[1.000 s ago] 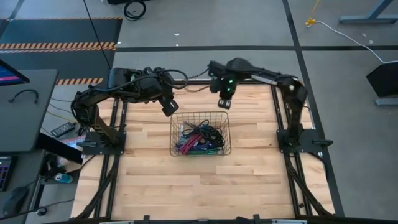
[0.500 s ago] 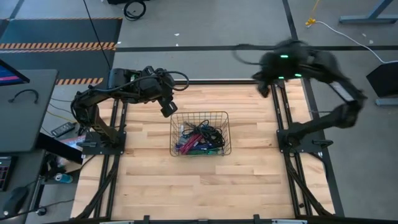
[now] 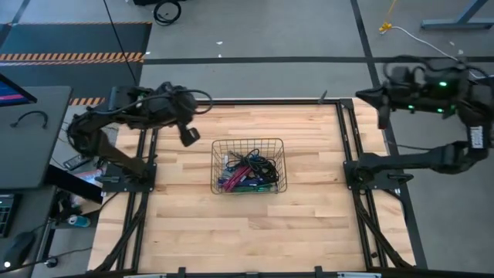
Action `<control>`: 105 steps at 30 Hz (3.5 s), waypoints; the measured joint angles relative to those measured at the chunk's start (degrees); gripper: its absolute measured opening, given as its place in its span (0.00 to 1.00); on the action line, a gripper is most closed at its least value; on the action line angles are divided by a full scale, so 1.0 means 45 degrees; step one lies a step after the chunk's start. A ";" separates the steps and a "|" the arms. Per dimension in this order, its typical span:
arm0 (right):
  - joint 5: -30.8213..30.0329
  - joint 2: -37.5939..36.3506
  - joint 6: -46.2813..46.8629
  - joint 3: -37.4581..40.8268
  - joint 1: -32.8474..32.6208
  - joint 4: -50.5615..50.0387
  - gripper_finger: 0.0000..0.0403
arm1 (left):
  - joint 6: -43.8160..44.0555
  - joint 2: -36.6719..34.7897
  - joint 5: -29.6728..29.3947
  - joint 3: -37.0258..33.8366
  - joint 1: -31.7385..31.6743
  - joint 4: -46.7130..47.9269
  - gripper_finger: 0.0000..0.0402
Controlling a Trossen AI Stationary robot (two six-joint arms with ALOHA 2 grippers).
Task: Pick and place USB-C Cables
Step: Return to Home Position
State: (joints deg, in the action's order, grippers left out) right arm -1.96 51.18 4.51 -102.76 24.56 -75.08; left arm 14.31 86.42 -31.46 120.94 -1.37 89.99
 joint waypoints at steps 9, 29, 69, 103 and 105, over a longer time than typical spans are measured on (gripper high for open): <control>-0.0140 -0.1588 -0.0050 0.0000 0.0000 0.0021 0.00 | 0.3301 -0.4158 -0.0011 -0.5278 0.0967 -0.0044 0.01; 0.3903 -1.0038 0.1771 0.9005 0.1595 0.6433 0.00 | 0.3721 -1.2420 -0.0821 -1.8043 0.4077 -1.2309 0.00; 0.2896 -1.0883 0.7246 2.2760 -0.1809 2.2115 0.00 | 0.3990 -1.4908 -0.0721 -2.2394 0.4094 -1.6695 0.01; -0.2592 -0.9185 0.1510 2.2756 -0.4692 2.0987 0.06 | 0.2719 -1.4900 -0.0887 -2.2384 0.4092 -1.6835 0.05; -0.2274 -0.9185 0.1855 2.2756 -0.4697 2.1024 0.06 | 0.1979 -1.4898 -0.0826 -2.2384 0.4091 -1.6830 0.06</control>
State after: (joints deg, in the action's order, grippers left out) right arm -12.19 9.85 12.86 -0.36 3.42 19.53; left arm 23.22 19.38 -35.17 20.21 17.04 14.25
